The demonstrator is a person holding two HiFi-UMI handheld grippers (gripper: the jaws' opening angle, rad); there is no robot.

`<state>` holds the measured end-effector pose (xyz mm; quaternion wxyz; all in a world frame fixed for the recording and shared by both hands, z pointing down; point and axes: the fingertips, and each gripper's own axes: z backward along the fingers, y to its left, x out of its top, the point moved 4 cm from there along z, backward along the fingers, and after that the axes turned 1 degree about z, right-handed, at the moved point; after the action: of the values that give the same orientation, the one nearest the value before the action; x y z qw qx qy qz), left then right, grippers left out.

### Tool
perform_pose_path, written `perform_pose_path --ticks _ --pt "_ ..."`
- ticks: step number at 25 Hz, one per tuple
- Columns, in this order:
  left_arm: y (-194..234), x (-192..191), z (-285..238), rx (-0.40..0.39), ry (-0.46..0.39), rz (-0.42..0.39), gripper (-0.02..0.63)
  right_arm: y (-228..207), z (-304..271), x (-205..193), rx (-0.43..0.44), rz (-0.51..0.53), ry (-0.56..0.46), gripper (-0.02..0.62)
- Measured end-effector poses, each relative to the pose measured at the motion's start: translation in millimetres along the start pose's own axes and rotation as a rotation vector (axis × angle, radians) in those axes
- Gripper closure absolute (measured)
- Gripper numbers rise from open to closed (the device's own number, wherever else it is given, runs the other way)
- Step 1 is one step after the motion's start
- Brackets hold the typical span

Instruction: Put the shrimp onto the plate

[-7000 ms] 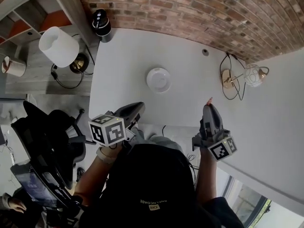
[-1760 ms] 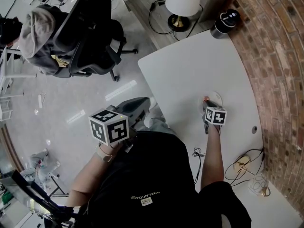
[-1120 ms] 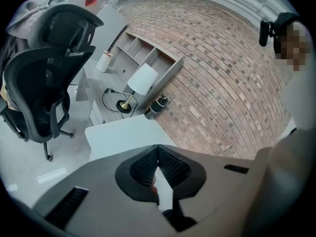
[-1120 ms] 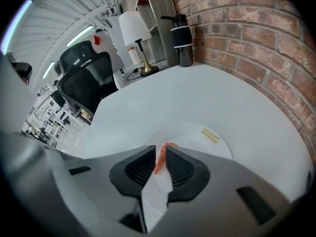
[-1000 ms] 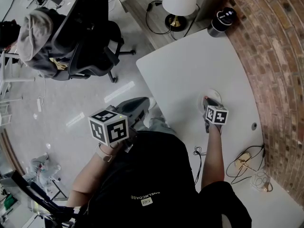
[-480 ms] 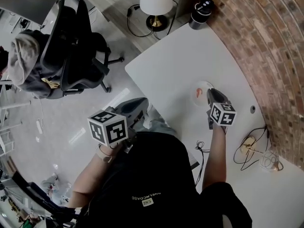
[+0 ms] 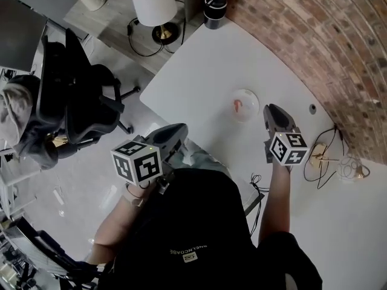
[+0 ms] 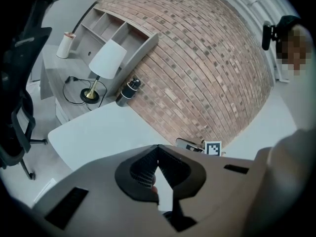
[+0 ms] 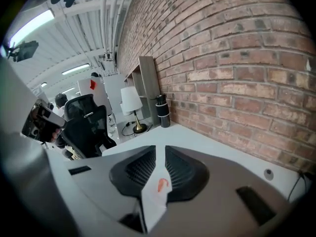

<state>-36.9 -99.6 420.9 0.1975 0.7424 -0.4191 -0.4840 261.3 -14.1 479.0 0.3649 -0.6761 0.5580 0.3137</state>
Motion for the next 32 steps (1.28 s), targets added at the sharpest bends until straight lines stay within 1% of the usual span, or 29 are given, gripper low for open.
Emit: perform_pose_path --ticks 7,13,16,22,32 --pt "-16.9 2.7 -27.3 -0.088 0.089 -0.046 0.603 9.1 43.3 6.5 -0.056 -0.018 -0.058 0.537" --pt "-30.6 5.0 -49.1 -0.15 0.15 -0.08 0.603 16.4 75.1 8.8 -0.077 -0.102 -0.136 0.537" --pt "-36.7 6.0 -59.6 -0.181 0.176 -0.098 0.603 18.9 89.4 8.8 -0.104 -0.125 -0.167 0.537" --pt "-48.6 6.6 -78.2 -0.234 0.225 -0.126 0.603 21.5 113.2 8.6 -0.161 -0.144 -0.198 0.537" --pt "-63.8 3.5 -99.5 -0.306 0.294 -0.155 0.603 29.2 141.6 2.6 -0.229 -0.192 -0.232 0.537"
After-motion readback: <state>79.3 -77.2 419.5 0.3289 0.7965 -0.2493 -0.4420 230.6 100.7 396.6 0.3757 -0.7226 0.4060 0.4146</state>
